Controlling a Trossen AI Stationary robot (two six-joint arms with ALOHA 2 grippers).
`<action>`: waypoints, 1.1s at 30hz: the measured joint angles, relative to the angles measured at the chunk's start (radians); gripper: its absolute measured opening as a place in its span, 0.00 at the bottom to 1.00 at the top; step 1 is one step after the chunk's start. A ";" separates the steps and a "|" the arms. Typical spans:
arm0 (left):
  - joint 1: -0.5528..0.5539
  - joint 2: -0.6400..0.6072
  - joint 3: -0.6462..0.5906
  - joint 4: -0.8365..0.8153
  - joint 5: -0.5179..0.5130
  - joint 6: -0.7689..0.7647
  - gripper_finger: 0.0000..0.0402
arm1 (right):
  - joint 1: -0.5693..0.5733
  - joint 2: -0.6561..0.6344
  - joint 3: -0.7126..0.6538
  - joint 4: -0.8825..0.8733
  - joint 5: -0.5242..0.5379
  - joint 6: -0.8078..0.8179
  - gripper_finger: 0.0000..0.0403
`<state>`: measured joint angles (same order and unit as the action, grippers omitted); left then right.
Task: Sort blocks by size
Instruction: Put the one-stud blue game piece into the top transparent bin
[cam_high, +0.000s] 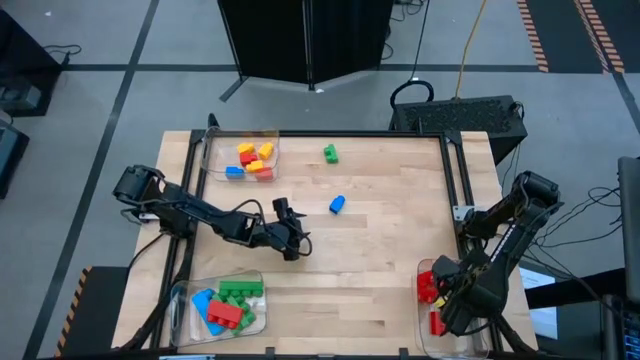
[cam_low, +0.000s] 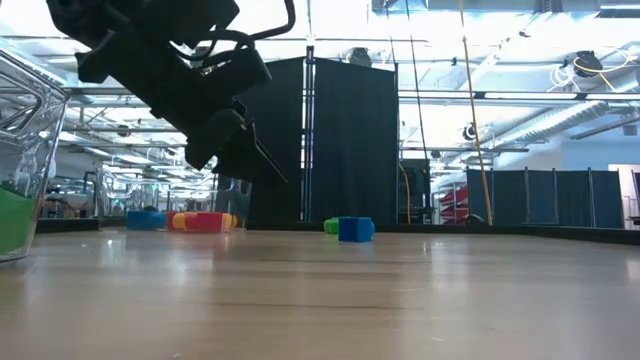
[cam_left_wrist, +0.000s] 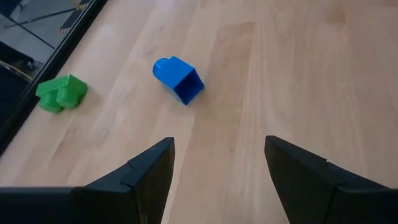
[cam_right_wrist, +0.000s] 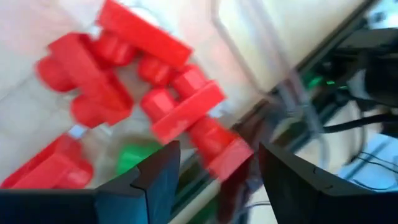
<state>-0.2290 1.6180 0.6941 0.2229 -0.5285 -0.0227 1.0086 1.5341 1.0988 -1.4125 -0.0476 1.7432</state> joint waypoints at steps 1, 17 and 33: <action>0.001 0.000 0.000 0.000 0.000 -0.013 0.62 | 0.000 0.000 0.000 -0.018 0.000 0.000 0.51; 0.029 0.000 0.001 0.190 0.001 -0.069 0.62 | -0.012 -0.010 0.169 -0.157 0.516 0.021 0.51; 0.152 0.000 0.001 0.225 0.053 -0.238 0.86 | -0.278 -0.010 0.218 -0.133 1.056 -0.157 0.51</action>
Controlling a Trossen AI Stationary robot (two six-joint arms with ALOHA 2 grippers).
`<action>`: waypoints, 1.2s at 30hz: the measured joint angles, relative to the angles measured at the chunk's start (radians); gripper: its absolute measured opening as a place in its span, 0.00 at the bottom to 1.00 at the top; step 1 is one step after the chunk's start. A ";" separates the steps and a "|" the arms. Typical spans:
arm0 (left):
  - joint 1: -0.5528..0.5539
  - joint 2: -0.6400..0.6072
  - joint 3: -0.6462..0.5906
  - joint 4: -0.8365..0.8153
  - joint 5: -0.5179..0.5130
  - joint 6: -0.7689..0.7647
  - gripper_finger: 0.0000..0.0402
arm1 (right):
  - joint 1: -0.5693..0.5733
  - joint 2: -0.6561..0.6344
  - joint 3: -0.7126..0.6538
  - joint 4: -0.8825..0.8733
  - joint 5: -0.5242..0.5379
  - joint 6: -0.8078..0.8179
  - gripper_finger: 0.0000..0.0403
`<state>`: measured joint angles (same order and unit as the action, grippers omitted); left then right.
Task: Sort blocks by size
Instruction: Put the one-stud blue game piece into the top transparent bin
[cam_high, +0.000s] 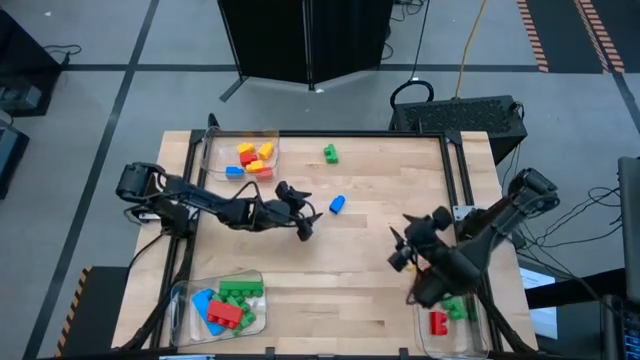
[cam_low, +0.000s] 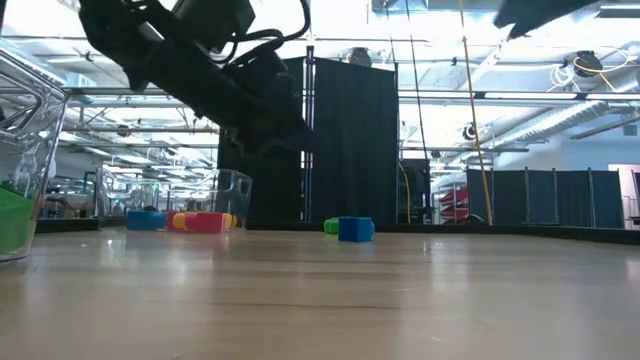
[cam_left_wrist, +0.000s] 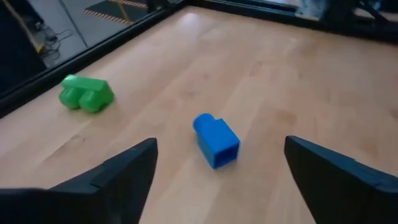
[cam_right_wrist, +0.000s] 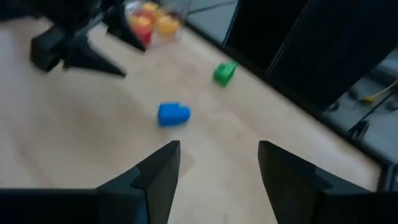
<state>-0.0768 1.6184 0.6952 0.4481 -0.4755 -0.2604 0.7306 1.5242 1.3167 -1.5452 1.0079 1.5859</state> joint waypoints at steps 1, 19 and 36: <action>0.010 0.002 0.000 0.003 0.000 -0.016 0.88 | -0.021 0.000 0.000 0.003 0.021 -0.012 0.51; 0.081 0.269 0.104 0.214 0.067 0.030 0.94 | -0.197 0.009 -0.001 0.194 0.090 -0.264 0.51; 0.114 0.292 0.226 0.009 0.062 -0.022 0.94 | -0.353 0.008 -0.043 0.232 0.006 -0.352 0.51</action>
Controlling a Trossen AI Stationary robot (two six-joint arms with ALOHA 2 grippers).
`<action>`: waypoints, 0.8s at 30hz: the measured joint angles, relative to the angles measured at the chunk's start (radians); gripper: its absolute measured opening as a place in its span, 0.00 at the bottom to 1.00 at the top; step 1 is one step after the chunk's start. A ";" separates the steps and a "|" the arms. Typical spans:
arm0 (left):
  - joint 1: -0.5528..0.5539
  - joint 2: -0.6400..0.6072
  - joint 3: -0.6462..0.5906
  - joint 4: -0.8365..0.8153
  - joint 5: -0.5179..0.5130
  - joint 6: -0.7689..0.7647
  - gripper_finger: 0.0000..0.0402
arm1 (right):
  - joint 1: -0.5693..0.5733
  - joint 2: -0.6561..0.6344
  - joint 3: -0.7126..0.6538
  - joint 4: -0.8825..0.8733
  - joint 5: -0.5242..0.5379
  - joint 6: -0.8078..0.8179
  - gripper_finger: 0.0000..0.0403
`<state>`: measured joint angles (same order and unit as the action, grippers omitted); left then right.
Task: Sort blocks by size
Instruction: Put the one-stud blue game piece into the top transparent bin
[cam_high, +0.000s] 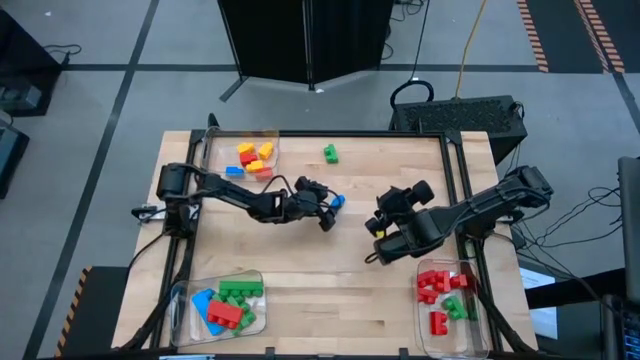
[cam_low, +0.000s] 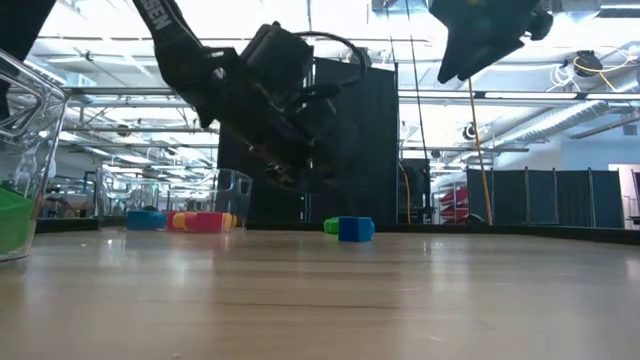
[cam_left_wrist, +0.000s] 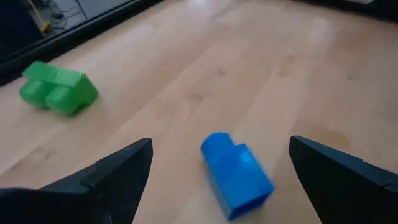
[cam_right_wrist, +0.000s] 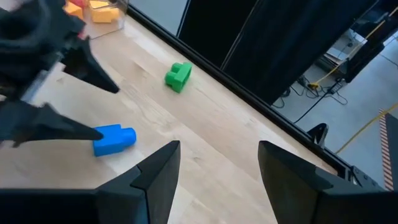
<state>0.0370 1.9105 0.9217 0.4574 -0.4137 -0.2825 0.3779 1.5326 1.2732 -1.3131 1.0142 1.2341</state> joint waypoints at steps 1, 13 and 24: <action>0.003 0.006 0.001 0.000 0.000 0.000 0.94 | 0.000 0.000 0.000 0.007 0.000 -0.006 0.51; 0.006 0.133 0.082 0.001 0.077 -0.002 0.94 | 0.001 0.000 0.001 0.032 0.000 -0.036 0.51; 0.014 0.143 0.103 -0.074 0.072 -0.002 0.77 | 0.002 0.000 0.001 0.032 0.000 -0.042 0.51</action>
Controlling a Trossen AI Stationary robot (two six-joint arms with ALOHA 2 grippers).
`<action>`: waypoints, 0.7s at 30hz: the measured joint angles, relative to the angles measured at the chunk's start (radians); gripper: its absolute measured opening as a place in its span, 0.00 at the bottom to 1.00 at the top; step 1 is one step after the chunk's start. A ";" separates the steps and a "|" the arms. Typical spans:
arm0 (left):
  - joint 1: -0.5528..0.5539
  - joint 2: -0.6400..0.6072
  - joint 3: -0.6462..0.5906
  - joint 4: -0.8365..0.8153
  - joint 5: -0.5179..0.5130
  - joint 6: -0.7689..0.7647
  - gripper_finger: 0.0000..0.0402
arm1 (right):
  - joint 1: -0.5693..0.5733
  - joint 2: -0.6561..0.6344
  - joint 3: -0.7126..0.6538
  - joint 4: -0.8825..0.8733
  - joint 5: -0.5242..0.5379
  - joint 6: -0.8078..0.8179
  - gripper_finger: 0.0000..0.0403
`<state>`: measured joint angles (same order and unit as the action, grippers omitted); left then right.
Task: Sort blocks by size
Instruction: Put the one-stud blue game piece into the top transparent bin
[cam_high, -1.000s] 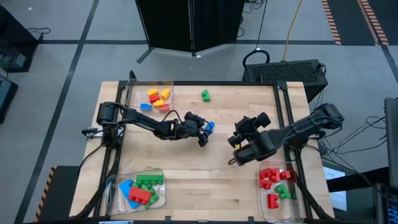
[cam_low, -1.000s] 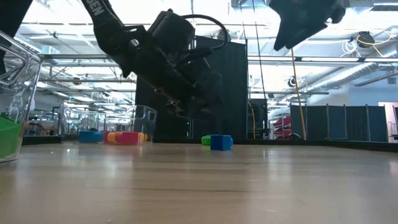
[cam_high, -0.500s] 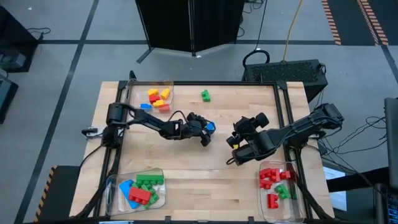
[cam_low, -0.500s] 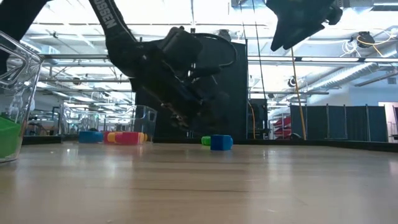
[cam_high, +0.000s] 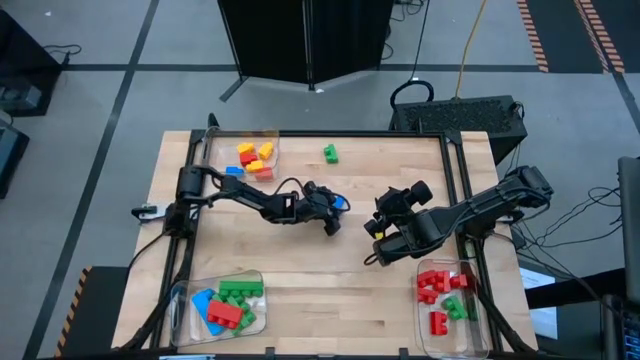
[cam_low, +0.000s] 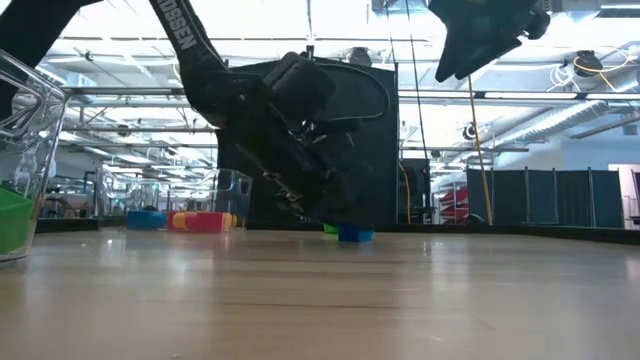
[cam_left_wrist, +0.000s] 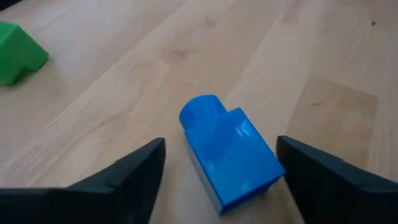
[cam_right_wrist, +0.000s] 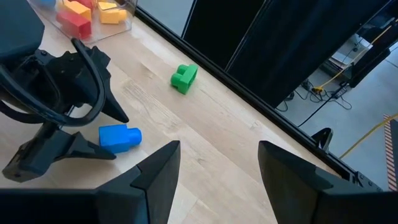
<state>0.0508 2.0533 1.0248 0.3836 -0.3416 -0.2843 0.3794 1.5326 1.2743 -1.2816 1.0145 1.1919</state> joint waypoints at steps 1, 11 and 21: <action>0.001 0.000 0.000 -0.004 0.000 0.000 0.73 | 0.000 0.000 0.000 0.000 0.000 0.000 0.51; 0.024 0.000 0.000 -0.037 0.024 -0.004 0.41 | 0.000 0.000 0.000 -0.001 0.000 0.000 0.51; 0.034 -0.081 -0.002 -0.185 0.080 -0.023 0.35 | 0.000 -0.001 0.001 -0.002 -0.012 -0.051 0.51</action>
<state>0.0852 1.9723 1.0225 0.1984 -0.2617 -0.3070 0.3794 1.5319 1.2751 -1.2835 1.0021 1.1408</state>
